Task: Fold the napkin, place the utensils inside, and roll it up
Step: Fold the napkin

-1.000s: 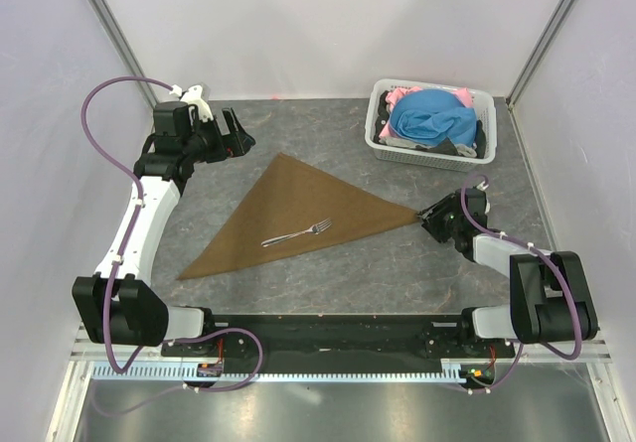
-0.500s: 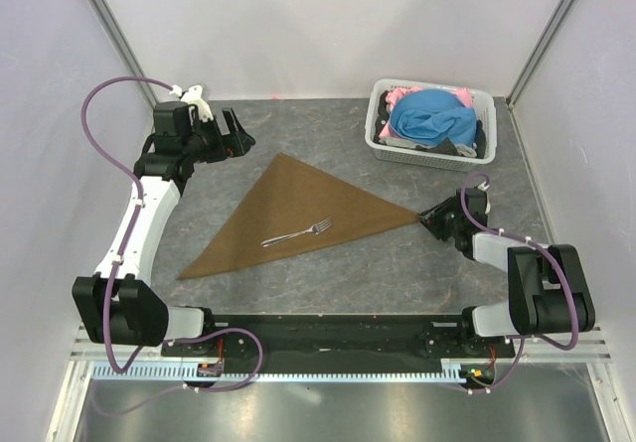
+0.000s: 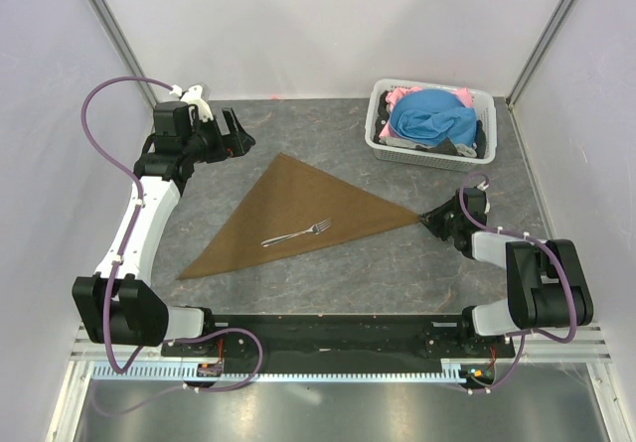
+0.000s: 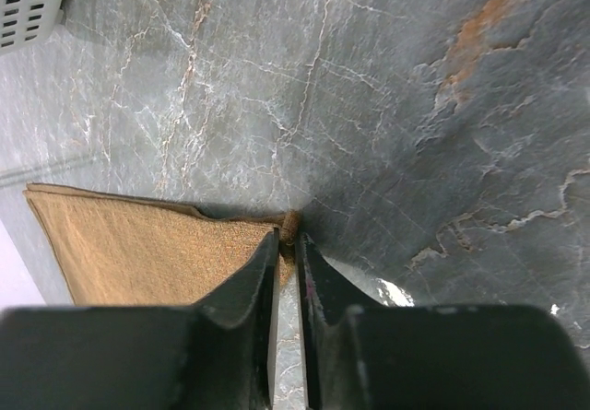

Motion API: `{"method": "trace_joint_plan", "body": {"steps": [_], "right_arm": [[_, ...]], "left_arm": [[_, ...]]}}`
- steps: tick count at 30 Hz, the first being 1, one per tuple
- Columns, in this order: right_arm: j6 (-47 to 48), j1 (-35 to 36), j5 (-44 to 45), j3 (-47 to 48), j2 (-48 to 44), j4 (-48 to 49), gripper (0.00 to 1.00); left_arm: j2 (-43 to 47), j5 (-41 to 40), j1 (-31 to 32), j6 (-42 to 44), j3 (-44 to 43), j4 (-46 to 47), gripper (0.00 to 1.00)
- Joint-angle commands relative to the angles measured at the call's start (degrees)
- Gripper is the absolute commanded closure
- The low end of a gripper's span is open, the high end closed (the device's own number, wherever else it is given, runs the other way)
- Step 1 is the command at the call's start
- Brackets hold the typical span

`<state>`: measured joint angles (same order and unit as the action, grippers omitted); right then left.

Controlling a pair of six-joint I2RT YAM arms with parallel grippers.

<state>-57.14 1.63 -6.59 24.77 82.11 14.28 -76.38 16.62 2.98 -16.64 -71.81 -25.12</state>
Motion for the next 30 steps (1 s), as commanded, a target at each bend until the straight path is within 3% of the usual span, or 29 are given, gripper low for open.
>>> {"method": "trace_joint_plan", "body": {"steps": [1,7,16,23,30], "right_arm": [[2.13,-0.14,2.02,-0.08,1.57,-3.91,0.9],[3.53,-0.22,2.11,0.71,-0.89,-3.22,1.0],[7.13,0.48,2.11,-0.17,-12.13,1.27,1.0],[8.28,8.99,5.0,2.46,-17.5,0.92,1.0],[7.84,22.09,8.7,7.65,-12.77,4.34,1.0]], "left_arm": [[0.62,0.6,-0.26,-0.93,-0.44,2.27,0.03],[0.62,0.6,-0.26,-0.93,-0.44,2.19,0.03],[0.71,0.69,-0.26,-0.93,-0.44,2.27,0.03],[0.62,1.13,-0.26,-1.2,-0.35,2.45,0.03],[0.44,1.22,-0.26,-1.37,-0.17,2.62,0.03]]}}
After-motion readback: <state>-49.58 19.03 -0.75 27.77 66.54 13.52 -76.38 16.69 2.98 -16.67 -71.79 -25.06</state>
